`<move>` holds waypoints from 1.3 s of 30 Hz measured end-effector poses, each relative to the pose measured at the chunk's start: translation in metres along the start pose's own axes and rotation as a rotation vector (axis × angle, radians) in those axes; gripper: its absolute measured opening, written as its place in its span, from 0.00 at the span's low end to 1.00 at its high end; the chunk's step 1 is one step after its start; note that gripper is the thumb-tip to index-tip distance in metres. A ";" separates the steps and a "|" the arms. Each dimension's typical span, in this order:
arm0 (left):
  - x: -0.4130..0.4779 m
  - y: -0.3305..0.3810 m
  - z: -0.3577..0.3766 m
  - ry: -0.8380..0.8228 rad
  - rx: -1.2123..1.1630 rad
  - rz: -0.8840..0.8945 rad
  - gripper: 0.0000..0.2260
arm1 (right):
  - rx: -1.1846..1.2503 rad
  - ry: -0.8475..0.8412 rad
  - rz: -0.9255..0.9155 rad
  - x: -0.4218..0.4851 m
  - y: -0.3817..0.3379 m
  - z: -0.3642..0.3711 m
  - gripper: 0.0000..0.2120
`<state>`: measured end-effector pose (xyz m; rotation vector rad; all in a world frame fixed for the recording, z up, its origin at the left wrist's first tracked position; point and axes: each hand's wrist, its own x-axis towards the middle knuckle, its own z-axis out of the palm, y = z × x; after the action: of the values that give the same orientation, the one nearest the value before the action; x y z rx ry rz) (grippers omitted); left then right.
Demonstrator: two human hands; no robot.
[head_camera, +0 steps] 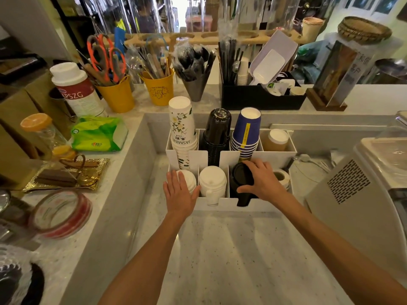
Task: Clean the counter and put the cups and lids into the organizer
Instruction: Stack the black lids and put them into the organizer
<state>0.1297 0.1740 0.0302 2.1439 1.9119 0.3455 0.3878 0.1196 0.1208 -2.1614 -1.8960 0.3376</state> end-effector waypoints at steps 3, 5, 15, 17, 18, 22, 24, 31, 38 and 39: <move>-0.001 0.001 -0.001 0.010 0.001 0.003 0.40 | -0.039 -0.044 -0.052 -0.001 0.002 -0.003 0.45; -0.001 0.001 -0.002 0.005 0.005 0.001 0.39 | -0.041 -0.031 -0.066 -0.003 0.003 -0.003 0.45; 0.006 -0.010 -0.038 -0.075 -0.308 0.042 0.32 | 0.326 0.241 0.038 -0.031 0.020 -0.003 0.28; 0.000 -0.016 -0.042 0.049 -0.464 -0.011 0.27 | 0.455 0.431 0.183 -0.038 0.031 -0.001 0.22; -0.002 -0.018 -0.043 0.072 -0.516 -0.074 0.26 | 0.533 0.483 0.283 -0.041 0.038 0.000 0.21; -0.005 -0.024 -0.038 -0.069 -0.789 -0.257 0.24 | 0.775 0.378 0.579 -0.044 0.065 0.009 0.23; -0.004 -0.027 -0.035 -0.097 -0.855 -0.299 0.19 | 0.877 0.317 0.595 -0.043 0.076 0.017 0.22; 0.010 -0.037 -0.038 -0.138 -0.909 -0.379 0.16 | 1.052 0.333 0.649 -0.038 0.099 0.030 0.18; 0.006 -0.035 -0.037 -0.118 -0.925 -0.361 0.17 | 1.064 0.362 0.627 -0.041 0.111 0.039 0.18; 0.006 -0.036 -0.037 -0.121 -0.919 -0.357 0.17 | 1.055 0.384 0.611 -0.042 0.108 0.041 0.18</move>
<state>0.0846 0.1850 0.0526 1.1804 1.5613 0.7999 0.4700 0.0654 0.0464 -1.7540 -0.5482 0.7475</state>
